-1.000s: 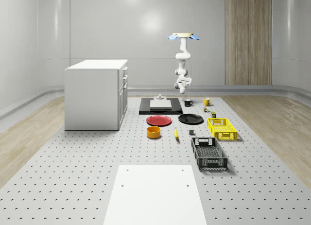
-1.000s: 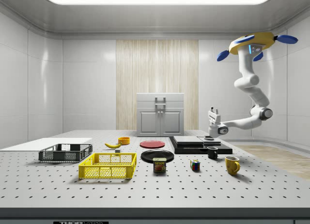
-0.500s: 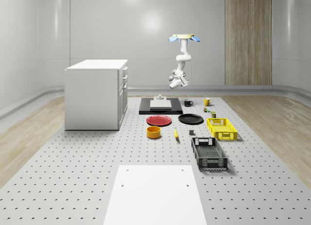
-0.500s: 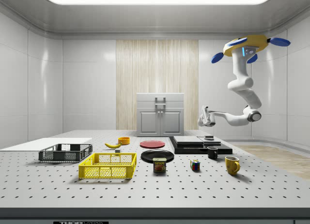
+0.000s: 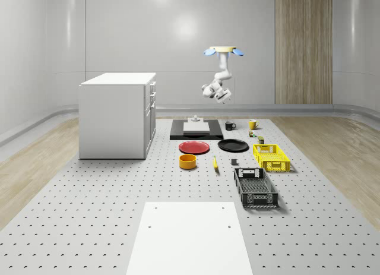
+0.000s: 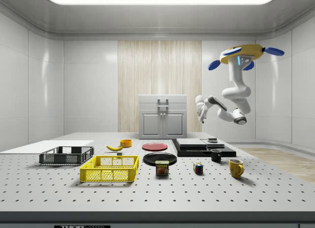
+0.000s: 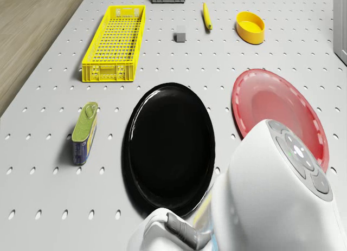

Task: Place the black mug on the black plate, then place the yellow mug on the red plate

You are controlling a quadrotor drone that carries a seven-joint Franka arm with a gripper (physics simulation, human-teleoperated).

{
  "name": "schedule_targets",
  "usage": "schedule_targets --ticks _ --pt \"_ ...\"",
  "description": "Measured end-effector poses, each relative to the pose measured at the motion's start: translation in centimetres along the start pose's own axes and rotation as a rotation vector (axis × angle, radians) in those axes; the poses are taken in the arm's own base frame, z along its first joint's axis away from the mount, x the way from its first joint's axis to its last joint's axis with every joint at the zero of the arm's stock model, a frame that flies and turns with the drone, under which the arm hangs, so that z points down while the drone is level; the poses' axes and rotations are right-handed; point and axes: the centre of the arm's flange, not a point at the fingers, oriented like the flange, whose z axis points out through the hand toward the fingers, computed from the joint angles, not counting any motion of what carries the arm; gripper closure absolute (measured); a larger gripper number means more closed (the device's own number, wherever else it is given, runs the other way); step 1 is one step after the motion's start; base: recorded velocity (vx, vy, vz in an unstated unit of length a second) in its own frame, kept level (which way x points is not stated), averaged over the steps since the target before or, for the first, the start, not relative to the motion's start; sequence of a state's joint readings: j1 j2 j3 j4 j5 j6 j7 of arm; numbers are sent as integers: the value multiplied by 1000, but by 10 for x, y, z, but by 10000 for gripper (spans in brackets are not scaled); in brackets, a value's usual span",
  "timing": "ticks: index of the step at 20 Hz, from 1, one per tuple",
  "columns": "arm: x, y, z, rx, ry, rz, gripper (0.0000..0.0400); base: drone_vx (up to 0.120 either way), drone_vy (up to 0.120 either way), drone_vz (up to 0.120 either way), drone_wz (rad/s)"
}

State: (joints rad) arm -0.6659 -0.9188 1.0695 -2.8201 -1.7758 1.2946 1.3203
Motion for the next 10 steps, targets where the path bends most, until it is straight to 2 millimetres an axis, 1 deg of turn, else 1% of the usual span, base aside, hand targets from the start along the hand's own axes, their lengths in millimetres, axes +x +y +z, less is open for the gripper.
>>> schedule_targets --ticks 1,3,4,9,10 --pt "-5 -5 0 -53 54 -2 0 120 -80 -80 0" --pt "-14 -13 2 -136 139 -5 0 120 0 0 0" --pt "-17 -17 2 -168 172 -6 0 40 0 -120 0" --pt "-26 -26 6 -263 273 -10 0 0 0 -120 0" --pt "-27 -27 7 -274 284 -10 0 -40 0 -120 0"
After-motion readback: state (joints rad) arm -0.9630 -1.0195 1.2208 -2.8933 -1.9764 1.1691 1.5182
